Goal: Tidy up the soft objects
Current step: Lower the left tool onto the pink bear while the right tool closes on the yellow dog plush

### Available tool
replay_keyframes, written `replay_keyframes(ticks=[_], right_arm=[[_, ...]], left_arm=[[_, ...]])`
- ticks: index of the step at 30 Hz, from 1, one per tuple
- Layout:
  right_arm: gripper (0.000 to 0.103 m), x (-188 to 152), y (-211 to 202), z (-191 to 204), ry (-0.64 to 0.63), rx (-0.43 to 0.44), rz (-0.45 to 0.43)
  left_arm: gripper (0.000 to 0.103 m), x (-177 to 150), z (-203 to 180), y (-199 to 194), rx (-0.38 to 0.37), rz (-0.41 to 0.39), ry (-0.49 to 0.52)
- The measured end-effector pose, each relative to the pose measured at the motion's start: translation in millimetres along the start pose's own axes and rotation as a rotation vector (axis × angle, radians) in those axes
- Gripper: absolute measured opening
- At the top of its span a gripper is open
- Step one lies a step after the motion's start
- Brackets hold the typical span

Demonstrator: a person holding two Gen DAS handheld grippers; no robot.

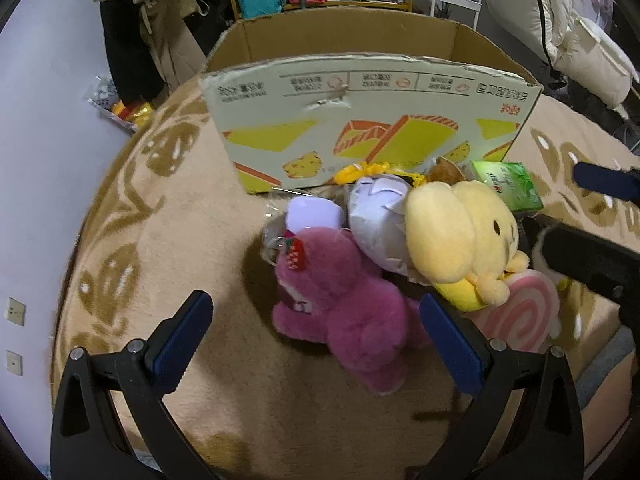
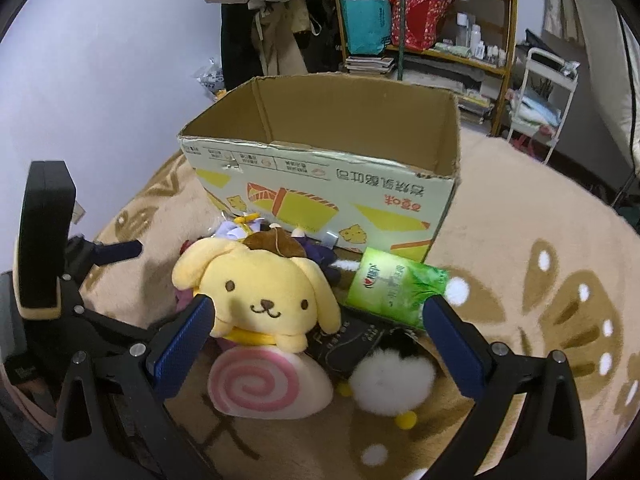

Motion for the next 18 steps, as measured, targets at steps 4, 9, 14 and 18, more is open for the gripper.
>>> replay_keyframes(ticks=[4,9,14,18], right_arm=[[0.103,1.3,8.5,2.5,0.0,0.033,0.012],[0.103,3.7,23.0,1.9,0.017,0.06,0.035],[0.103,3.7,34.0,3.7,0.008,0.082,0.052],[0.103,3.2,44.7,3.1,0.029,0.108,0.076]], left_arm=[[0.102,0.9,0.1,3.5,-0.032,0.014,-0.019],[0.102,1.9,1.4,13.3,-0.035,0.044,-0.033],[0.102,1.6,1.5,21.8,-0.028,0.067,-0.038],[0.102,-0.3,0.7,27.8,-0.012,0.08,-0.025]])
Point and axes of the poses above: each gripper's, at about its wrist camera, not at the fingertips, and y roughly the way its jaws point, z to its left, x to its top, the point moved 2 cm from there along y, roughly the way its jaws point, and after that the axes turned 9 degrees about -y, right-handed, at the moved point
